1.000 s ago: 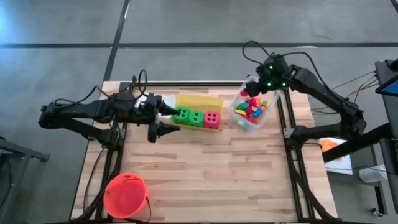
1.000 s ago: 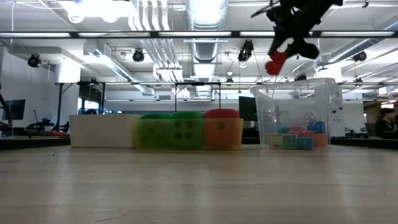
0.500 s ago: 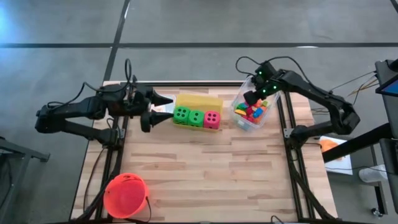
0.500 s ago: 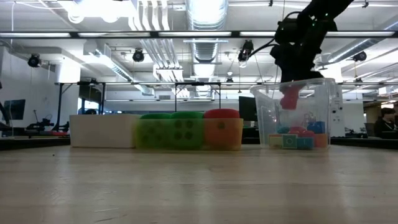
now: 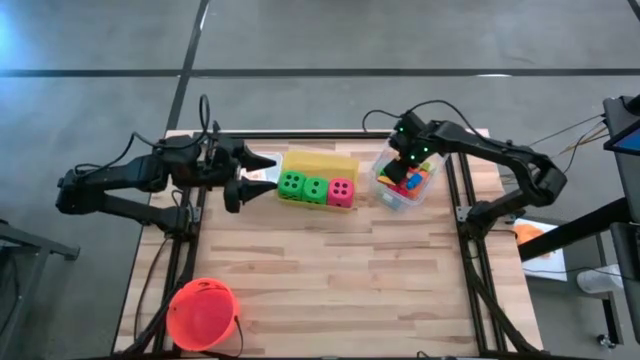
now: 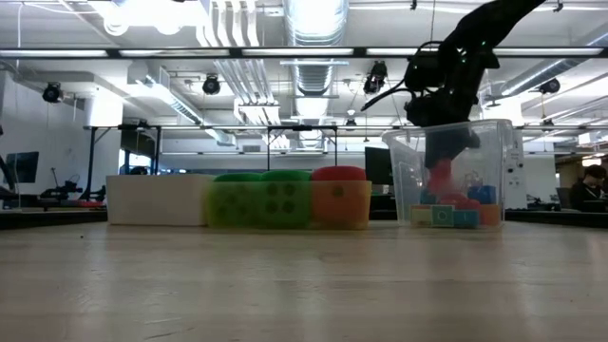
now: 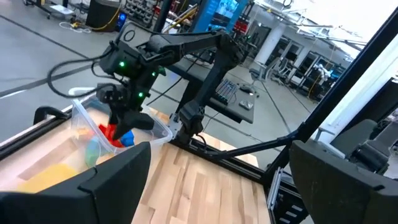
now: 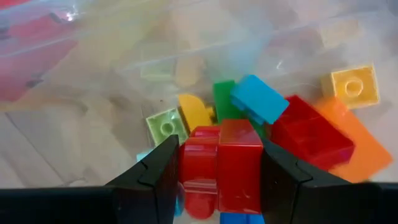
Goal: Pick & Place Toys
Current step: Put the red game piece into the transparent bin
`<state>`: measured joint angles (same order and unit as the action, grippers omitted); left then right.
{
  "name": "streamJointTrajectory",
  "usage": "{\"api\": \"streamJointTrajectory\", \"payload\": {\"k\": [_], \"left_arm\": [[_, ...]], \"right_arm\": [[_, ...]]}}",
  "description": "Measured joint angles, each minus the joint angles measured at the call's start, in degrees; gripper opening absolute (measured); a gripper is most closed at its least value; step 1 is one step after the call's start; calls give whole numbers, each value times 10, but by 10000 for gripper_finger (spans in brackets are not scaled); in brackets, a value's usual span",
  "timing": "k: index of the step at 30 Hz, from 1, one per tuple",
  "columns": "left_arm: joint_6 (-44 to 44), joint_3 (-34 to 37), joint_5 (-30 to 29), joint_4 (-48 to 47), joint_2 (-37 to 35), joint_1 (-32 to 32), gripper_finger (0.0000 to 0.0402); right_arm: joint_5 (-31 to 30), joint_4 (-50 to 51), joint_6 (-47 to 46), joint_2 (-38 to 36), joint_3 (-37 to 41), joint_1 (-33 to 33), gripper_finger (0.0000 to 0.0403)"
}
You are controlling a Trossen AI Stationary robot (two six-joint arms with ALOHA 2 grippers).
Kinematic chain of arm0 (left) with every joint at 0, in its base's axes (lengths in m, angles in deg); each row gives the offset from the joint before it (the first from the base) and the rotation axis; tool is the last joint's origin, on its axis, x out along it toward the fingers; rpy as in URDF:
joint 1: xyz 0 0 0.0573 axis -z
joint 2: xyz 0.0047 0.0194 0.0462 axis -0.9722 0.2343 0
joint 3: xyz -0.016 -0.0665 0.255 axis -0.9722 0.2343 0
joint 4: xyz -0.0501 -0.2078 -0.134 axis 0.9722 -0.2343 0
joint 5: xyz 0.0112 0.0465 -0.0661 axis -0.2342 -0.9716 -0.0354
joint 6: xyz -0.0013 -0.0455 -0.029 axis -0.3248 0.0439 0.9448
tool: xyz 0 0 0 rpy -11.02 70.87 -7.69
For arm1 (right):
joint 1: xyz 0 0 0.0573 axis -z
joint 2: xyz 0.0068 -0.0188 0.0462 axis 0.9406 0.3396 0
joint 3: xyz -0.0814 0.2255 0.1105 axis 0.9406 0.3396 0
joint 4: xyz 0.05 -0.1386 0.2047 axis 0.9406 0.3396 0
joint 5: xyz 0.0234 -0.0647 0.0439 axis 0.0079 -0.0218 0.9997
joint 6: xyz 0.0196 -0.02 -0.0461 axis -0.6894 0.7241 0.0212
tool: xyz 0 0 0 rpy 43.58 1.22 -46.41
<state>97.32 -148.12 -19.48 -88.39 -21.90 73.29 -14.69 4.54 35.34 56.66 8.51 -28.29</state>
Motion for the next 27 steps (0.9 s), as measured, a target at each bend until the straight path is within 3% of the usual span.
{"api": "streamJointTrajectory", "payload": {"k": [15,27], "left_arm": [[26,0,0,-5,0,0,368],[26,0,0,-5,0,0,368]], "right_arm": [[-41,-9,9,-31,-2,-2,155],[-92,5,24,7,-2,-3,155]]}}
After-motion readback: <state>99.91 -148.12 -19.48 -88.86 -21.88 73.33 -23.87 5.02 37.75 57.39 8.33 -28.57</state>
